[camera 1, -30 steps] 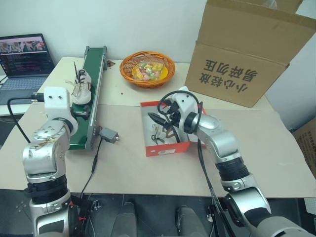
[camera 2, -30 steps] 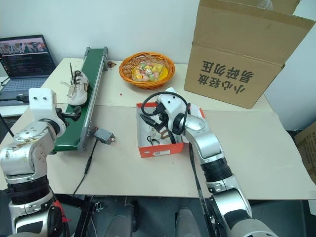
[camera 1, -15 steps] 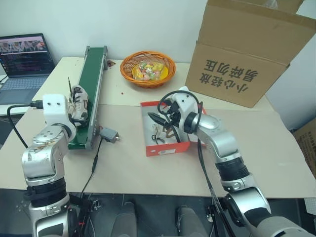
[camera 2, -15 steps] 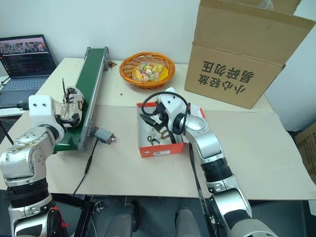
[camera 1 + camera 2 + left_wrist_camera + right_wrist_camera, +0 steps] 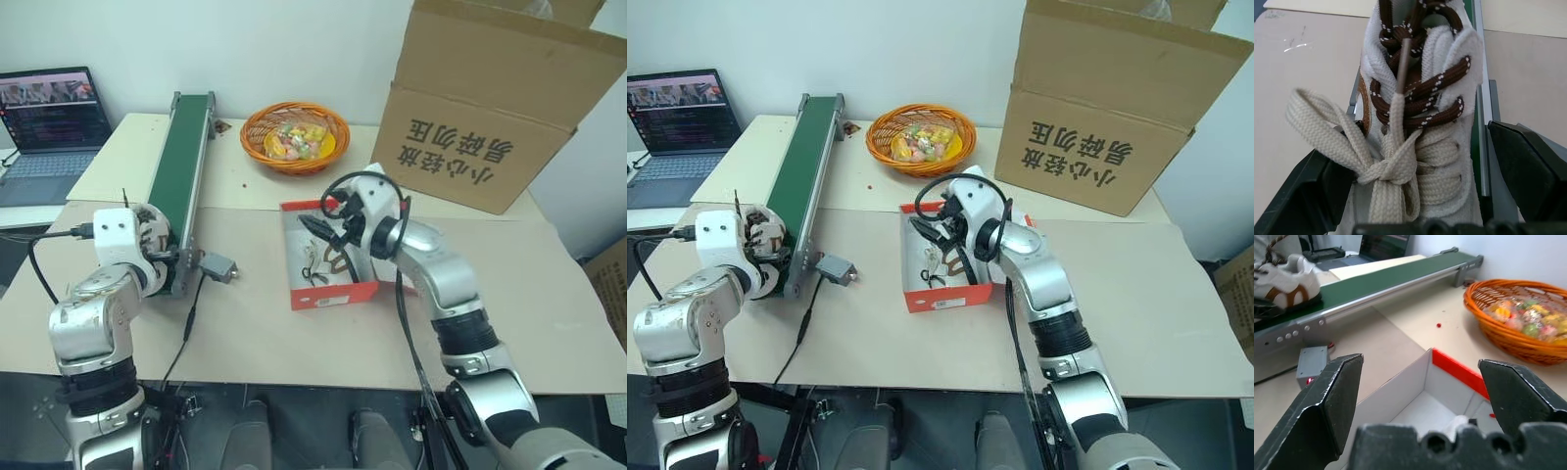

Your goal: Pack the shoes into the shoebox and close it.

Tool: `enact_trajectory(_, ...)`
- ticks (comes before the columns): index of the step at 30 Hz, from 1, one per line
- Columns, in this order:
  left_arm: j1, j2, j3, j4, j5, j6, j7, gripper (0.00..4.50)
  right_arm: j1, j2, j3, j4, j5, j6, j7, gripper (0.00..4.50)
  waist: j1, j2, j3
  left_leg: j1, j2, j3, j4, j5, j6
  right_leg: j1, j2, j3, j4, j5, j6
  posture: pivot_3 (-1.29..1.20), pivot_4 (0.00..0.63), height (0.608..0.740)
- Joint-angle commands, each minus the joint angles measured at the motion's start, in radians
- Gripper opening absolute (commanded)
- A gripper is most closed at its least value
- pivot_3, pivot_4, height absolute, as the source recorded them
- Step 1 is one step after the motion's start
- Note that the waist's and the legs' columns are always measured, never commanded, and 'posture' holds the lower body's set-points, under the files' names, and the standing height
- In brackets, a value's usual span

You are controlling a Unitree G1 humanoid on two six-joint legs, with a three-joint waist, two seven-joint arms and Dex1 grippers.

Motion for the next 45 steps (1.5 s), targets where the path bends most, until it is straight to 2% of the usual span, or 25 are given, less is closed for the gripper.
enact_trajectory(1, -0.001, -0.038, 0.006, -0.019, -0.026, 0.044, -0.003, 4.39, -0.044, -0.012, -0.058, -0.045, 0.032, -0.003, -0.006, 4.49, 0.001, 0.000, 0.000, 0.001, 0.000, 0.000, 0.000, 0.000, 0.000, 0.000, 0.000, 0.000, 0.000, 0.000, 0.000, 0.00, 0.150, 0.721)
enact_trajectory(8, 0.003, -0.024, -0.002, -0.033, -0.020, 0.039, -0.007, 4.39, -0.054, -0.020, -0.066, -0.045, 0.035, -0.005, -0.011, 4.49, 0.002, 0.000, 0.000, 0.003, 0.000, 0.000, -0.001, 0.000, 0.000, 0.000, -0.001, -0.001, -0.001, 0.000, 0.000, 0.00, 0.150, 0.721)
enact_trajectory(11, 0.003, -0.026, 0.003, -0.035, -0.021, 0.032, -0.007, 3.65, -0.054, -0.018, -0.066, -0.047, 0.036, -0.004, -0.012, 4.50, 0.003, 0.000, 0.000, 0.003, 0.000, 0.000, -0.001, 0.000, 0.000, 0.000, -0.001, -0.001, -0.001, 0.000, 0.000, 0.00, 0.150, 0.721)
enact_trajectory(17, -0.001, -0.030, 0.006, -0.041, -0.024, 0.032, -0.007, 1.48, -0.061, -0.019, -0.071, -0.051, 0.042, -0.001, -0.016, 4.50, 0.010, 0.000, 0.000, 0.003, -0.001, 0.000, -0.001, 0.000, 0.000, 0.000, -0.002, -0.001, -0.002, 0.000, 0.000, 0.00, 0.150, 0.721)
enact_trajectory(19, -0.004, -0.031, 0.006, -0.038, -0.024, 0.033, -0.006, 0.97, -0.061, -0.020, -0.072, -0.052, 0.043, 0.000, -0.017, 4.50, 0.010, 0.000, 0.000, 0.003, -0.001, 0.000, -0.001, 0.000, 0.000, 0.000, -0.002, -0.001, -0.002, 0.000, 0.000, 0.00, 0.150, 0.721)
enact_trajectory(22, -0.005, -0.030, 0.002, -0.035, -0.024, 0.033, -0.007, 0.47, -0.061, -0.023, -0.074, -0.053, 0.044, 0.000, -0.018, 4.50, 0.010, 0.000, 0.000, 0.003, -0.001, 0.000, -0.002, 0.000, 0.000, 0.000, -0.002, -0.001, -0.001, 0.000, 0.000, 0.00, 0.150, 0.721)
enact_trajectory(26, -0.013, -0.031, -0.004, -0.027, -0.024, 0.038, -0.008, 0.24, -0.063, -0.025, -0.079, -0.053, 0.044, 0.001, -0.021, 4.50, 0.011, 0.000, 0.000, 0.003, -0.001, 0.000, -0.002, 0.000, 0.000, 0.000, -0.002, -0.001, -0.002, 0.000, 0.000, 0.00, 0.150, 0.721)
enact_trajectory(31, -0.055, -0.042, -0.015, -0.059, -0.028, 0.029, 0.001, 0.24, -0.065, -0.022, -0.090, -0.051, 0.055, 0.009, -0.022, 4.50, 0.014, 0.000, 0.000, 0.003, -0.001, 0.000, -0.002, 0.000, 0.000, 0.000, -0.002, -0.002, -0.002, 0.000, 0.000, 0.00, 0.150, 0.721)
enact_trajectory(36, -0.109, -0.036, -0.077, -0.122, -0.024, 0.059, 0.008, 0.24, -0.066, -0.017, -0.091, -0.047, 0.066, 0.020, -0.017, 4.50, 0.017, 0.000, 0.000, 0.001, 0.000, 0.000, -0.002, 0.000, 0.000, 0.000, -0.002, -0.002, -0.007, 0.001, 0.001, 0.00, 0.150, 0.721)
enact_trajectory(41, -0.157, -0.039, -0.147, -0.155, -0.019, 0.050, 0.009, 0.24, -0.074, -0.010, -0.092, -0.029, 0.080, 0.031, -0.017, 4.50, 0.018, -0.001, 0.001, -0.011, -0.001, -0.001, -0.001, 0.001, -0.001, -0.004, -0.001, -0.003, -0.009, 0.004, 0.003, 0.00, 0.150, 0.721)
enact_trajectory(43, -0.171, -0.061, -0.175, -0.172, -0.036, -0.028, -0.012, 0.24, -0.097, 0.019, -0.131, -0.014, 0.144, 0.103, -0.030, 4.50, 0.015, -0.001, 0.001, -0.011, -0.001, -0.001, -0.001, 0.001, -0.001, -0.005, -0.001, -0.003, -0.010, 0.006, 0.005, 0.00, 0.150, 0.721)
enact_trajectory(45, -0.182, -0.119, -0.187, -0.194, -0.079, -0.119, -0.042, 0.24, -0.137, 0.061, -0.188, -0.021, 0.271, 0.244, -0.028, 4.50, 0.012, -0.001, 0.001, -0.011, 0.000, -0.001, -0.001, 0.001, -0.001, -0.005, -0.001, -0.003, -0.010, 0.007, 0.006, 0.00, 0.150, 0.721)
